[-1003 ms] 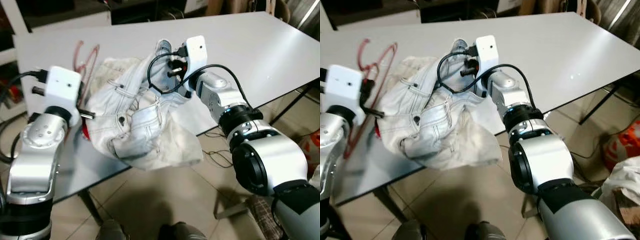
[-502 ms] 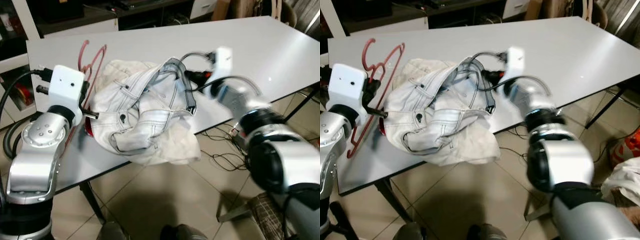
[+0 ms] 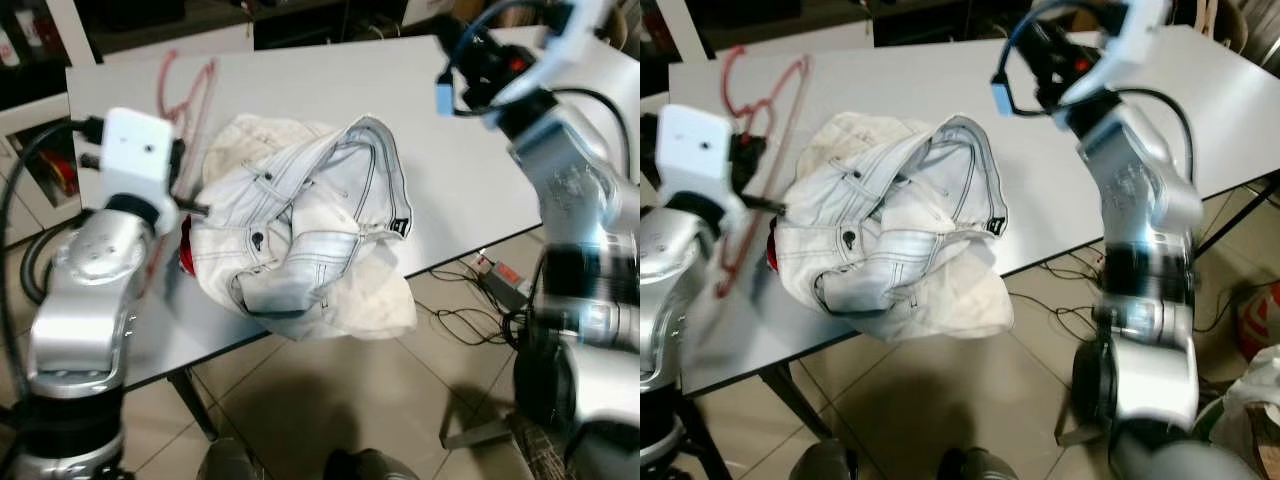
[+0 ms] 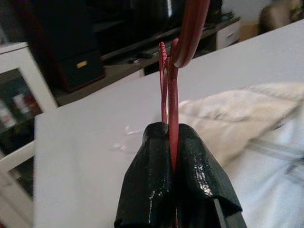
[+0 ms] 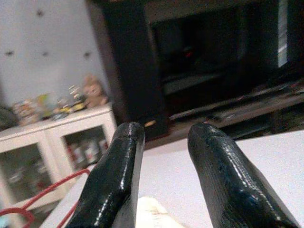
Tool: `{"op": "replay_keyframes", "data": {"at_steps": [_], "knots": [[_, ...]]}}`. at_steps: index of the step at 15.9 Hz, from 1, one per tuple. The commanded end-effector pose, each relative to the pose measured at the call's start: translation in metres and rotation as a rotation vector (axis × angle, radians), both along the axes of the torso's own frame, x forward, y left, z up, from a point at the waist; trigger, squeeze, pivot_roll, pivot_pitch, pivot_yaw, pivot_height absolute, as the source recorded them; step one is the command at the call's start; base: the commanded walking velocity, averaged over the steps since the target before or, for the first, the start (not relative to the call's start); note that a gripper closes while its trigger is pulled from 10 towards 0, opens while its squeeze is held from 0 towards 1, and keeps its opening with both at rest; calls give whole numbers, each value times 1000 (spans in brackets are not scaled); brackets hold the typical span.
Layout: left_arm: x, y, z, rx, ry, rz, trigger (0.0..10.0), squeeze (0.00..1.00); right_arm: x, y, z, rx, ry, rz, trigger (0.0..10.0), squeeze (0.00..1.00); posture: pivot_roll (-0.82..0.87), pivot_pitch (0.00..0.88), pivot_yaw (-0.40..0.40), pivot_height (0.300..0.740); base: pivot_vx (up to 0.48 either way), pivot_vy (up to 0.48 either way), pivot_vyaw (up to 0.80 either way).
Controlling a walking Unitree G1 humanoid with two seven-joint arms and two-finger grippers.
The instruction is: Hang hanger
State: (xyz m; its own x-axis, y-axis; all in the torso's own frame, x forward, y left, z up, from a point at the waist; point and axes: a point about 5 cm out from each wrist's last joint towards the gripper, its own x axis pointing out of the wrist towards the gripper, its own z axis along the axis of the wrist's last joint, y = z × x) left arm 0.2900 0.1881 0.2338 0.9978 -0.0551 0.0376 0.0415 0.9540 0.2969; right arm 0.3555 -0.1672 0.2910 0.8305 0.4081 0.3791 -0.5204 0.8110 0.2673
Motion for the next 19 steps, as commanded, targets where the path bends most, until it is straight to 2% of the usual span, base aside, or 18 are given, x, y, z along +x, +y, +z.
{"op": "replay_keyframes", "data": {"at_steps": [1,3,5,6,7,9,13,19], "knots": [[1,-13,12,-13,-47,-60,10000,0,-14,-7,-4,-36,-14,-101,10000,0,40,58,-59,740,0,0,0],[2,-21,15,-48,-60,-81,10000,0,-29,-2,-32,-163,26,-209,10000,0,35,53,-56,740,0,0,0],[0,-26,9,-62,-53,-91,10000,0,-43,4,-47,-294,16,-304,10000,0,24,50,-56,740,0,0,0],[-2,-29,5,-66,-48,-101,10000,0,-54,10,-55,-317,9,-340,10000,0,19,47,-56,740,0,0,0],[-3,-31,3,-71,-40,-104,10000,0,-62,16,-65,-312,31,-357,10000,0,20,45,-60,740,0,0,0],[-4,-31,2,-76,-36,-98,10000,0,-66,20,-75,-295,82,-372,10000,0,19,43,-66,740,0,0,0],[-7,-29,-1,-68,-32,-90,10000,0,-70,21,-83,-284,126,-375,10000,0,22,39,-77,740,-192,0,0],[-5,-32,-1,-50,-20,-125,10000,0,-78,20,-93,-276,174,-424,10000,0,6,47,-37,740,-262,0,0]]}}
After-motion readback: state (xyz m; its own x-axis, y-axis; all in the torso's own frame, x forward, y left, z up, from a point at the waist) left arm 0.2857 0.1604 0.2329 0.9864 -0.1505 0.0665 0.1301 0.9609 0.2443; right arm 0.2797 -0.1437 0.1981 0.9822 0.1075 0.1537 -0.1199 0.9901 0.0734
